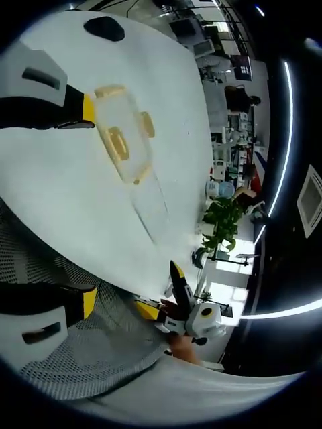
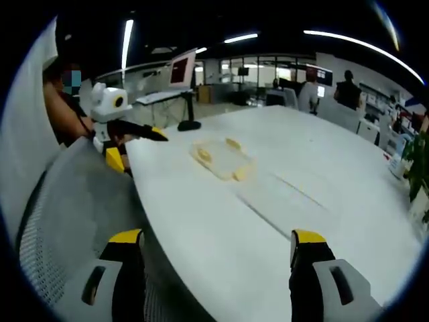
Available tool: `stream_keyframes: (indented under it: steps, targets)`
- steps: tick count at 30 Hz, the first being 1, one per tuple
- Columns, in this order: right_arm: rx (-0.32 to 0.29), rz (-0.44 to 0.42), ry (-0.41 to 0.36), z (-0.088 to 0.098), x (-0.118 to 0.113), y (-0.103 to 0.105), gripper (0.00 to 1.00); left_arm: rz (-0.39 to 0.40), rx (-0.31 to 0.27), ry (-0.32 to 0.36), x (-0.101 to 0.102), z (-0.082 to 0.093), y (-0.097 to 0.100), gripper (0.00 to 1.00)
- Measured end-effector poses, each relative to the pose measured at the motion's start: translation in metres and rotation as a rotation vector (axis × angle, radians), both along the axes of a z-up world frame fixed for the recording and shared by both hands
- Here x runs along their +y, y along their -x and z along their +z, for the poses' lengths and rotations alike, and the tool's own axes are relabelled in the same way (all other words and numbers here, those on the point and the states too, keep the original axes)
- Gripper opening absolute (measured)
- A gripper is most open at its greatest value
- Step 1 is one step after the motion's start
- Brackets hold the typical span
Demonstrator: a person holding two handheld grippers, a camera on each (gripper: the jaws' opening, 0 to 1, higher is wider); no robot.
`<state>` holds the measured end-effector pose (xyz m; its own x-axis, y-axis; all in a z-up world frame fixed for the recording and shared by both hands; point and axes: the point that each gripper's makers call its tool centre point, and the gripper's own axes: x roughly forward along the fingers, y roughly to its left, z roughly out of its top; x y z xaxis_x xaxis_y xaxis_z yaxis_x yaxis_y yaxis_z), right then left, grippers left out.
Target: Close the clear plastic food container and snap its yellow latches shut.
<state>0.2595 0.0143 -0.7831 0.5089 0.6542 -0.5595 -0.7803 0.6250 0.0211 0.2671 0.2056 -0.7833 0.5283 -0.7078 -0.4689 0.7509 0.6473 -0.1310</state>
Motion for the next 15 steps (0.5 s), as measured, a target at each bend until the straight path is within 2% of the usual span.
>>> stream_keyframes:
  steps: [15]
  targets:
    - [-0.004, -0.002, 0.000, 0.0014, -0.0007, -0.0017, 0.90, -0.008, 0.002, -0.004, -0.0016, 0.0000, -0.0002, 0.97]
